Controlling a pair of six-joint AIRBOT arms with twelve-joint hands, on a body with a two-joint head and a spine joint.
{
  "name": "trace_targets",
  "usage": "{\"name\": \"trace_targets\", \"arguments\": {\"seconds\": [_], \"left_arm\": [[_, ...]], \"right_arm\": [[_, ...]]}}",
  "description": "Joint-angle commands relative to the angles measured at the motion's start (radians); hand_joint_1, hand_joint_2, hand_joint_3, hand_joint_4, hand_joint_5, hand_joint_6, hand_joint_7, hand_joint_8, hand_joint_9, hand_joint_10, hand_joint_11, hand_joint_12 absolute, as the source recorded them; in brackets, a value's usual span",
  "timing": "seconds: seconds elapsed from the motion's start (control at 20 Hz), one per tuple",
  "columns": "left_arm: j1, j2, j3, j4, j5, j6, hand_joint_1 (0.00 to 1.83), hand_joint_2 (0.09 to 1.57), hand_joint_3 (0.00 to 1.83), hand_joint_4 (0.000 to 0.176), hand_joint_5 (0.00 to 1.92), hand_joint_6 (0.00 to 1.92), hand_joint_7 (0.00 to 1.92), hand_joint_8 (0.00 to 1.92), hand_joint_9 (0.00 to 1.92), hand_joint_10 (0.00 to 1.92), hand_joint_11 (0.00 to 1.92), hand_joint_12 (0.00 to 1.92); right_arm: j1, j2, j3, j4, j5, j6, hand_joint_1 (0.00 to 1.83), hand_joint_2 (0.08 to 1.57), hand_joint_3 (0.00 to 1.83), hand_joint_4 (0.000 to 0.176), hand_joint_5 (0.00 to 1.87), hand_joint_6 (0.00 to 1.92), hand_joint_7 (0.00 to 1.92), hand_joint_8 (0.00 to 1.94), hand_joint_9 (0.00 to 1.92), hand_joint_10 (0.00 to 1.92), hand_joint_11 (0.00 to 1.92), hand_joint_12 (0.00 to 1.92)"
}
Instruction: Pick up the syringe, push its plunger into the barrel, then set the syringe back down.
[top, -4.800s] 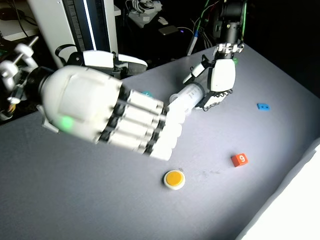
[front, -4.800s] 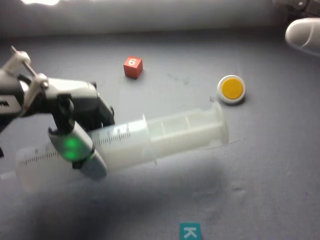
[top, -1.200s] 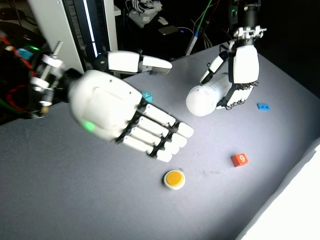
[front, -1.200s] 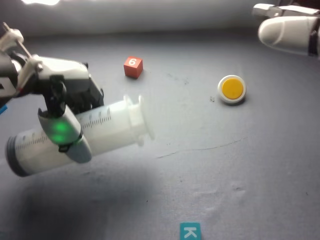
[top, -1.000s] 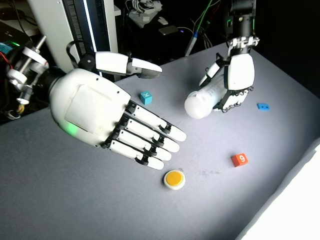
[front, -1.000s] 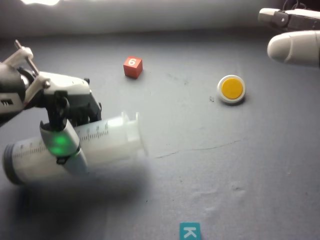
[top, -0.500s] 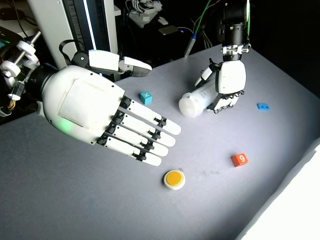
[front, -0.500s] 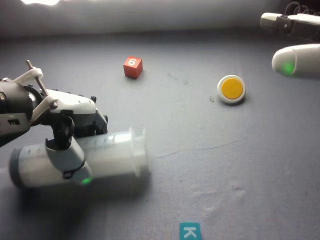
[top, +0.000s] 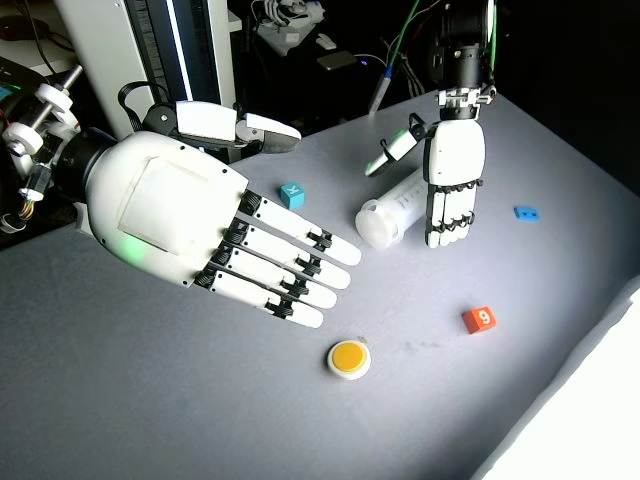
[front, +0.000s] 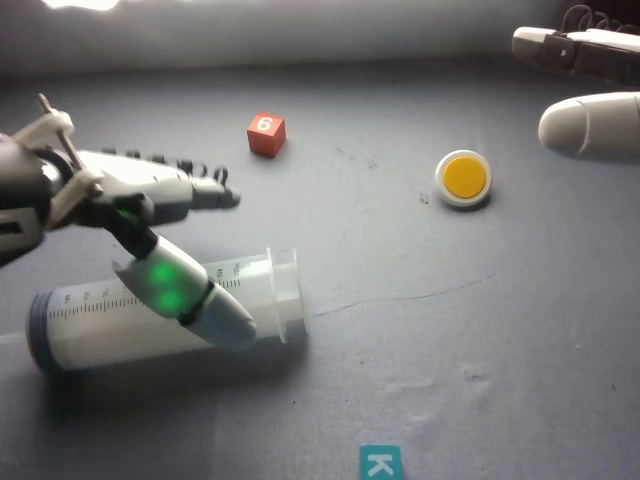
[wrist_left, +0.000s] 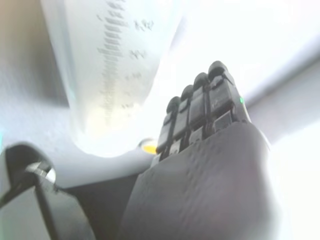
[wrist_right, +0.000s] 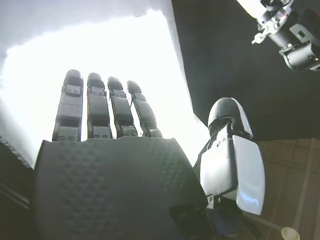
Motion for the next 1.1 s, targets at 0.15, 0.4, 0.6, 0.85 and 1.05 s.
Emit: {"name": "trace_targets", "arguments": {"seconds": [0.15,0.4,0.6,0.85,1.05], "left_arm": [[-0.014,0.050,0.046,0.189,-0.472,0.001,0.46,0.77,0.00,0.000,0.00,0.00,0.00,0.00,0.00,0.00,0.00,0.00],[-0.018,0.101,0.135,0.342,-0.962,0.033,0.20,1.02,0.01,0.000,0.21,1.90,0.20,1.90,0.23,1.91,0.24,1.91],[-0.024,0.153,0.166,0.376,-1.190,0.041,0.00,1.15,0.00,0.000,1.60,1.92,1.71,1.92,1.71,1.92,1.66,1.92],[-0.031,0.206,0.197,0.433,-1.408,0.049,0.39,1.28,0.01,0.016,1.69,1.92,1.75,1.92,1.79,1.92,1.79,1.92],[-0.040,0.206,0.236,0.438,-1.436,0.049,1.25,1.32,0.01,0.026,1.66,1.92,1.72,1.92,1.77,1.92,1.75,1.92]], "right_arm": [[0.009,0.005,0.000,0.011,0.121,0.003,0.00,1.10,0.00,0.000,0.00,0.00,0.00,0.00,0.00,0.00,0.00,0.00],[0.009,0.006,0.000,0.007,0.122,0.003,0.12,1.10,0.00,0.000,0.29,1.62,0.33,1.66,0.31,1.80,0.29,1.86],[0.008,0.006,0.000,0.004,0.123,0.003,0.00,1.04,0.00,0.000,1.20,1.92,1.25,1.94,1.26,1.92,1.25,1.92],[0.007,0.005,0.000,0.000,0.125,0.003,0.09,1.15,0.01,0.091,1.53,1.92,1.57,1.94,1.59,1.92,1.60,1.92],[0.007,0.003,0.000,-0.005,0.125,0.003,1.01,1.45,0.04,0.111,1.51,1.92,1.64,1.94,1.71,1.92,1.81,1.92]]}}
